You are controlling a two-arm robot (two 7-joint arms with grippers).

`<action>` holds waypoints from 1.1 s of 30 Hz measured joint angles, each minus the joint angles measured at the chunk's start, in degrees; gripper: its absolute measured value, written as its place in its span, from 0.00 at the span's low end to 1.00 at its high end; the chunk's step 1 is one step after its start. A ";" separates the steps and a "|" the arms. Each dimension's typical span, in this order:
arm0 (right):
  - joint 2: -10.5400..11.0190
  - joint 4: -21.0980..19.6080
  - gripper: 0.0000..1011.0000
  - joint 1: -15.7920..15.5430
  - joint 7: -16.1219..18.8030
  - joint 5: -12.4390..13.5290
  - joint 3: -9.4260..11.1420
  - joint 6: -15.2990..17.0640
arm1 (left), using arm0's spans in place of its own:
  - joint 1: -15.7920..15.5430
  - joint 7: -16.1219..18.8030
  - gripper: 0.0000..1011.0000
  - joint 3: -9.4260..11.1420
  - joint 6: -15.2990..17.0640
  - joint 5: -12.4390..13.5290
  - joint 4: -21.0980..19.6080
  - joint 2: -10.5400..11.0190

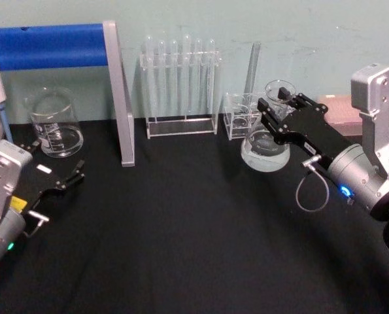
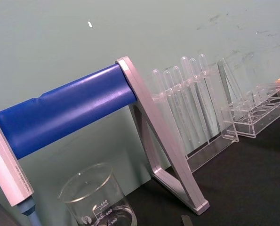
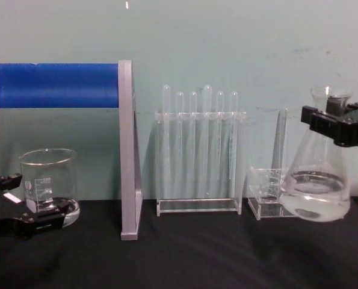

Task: Grasp the erlenmeyer flask with one hand, shake it three times, then place it back.

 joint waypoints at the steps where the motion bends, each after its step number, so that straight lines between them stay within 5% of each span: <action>1: -0.10 0.00 0.45 0.00 0.11 -0.07 0.00 0.00 | 0.00 0.00 0.99 0.00 0.00 0.00 0.00 0.00; 9: -1.16 0.03 0.45 0.30 2.06 -0.56 -1.82 0.14 | 0.00 0.00 0.99 0.00 0.00 0.00 0.00 0.00; 33: -2.55 -2.44 0.45 1.96 10.49 -0.09 -14.47 0.26 | 0.00 0.00 0.99 0.00 0.00 0.00 0.00 0.00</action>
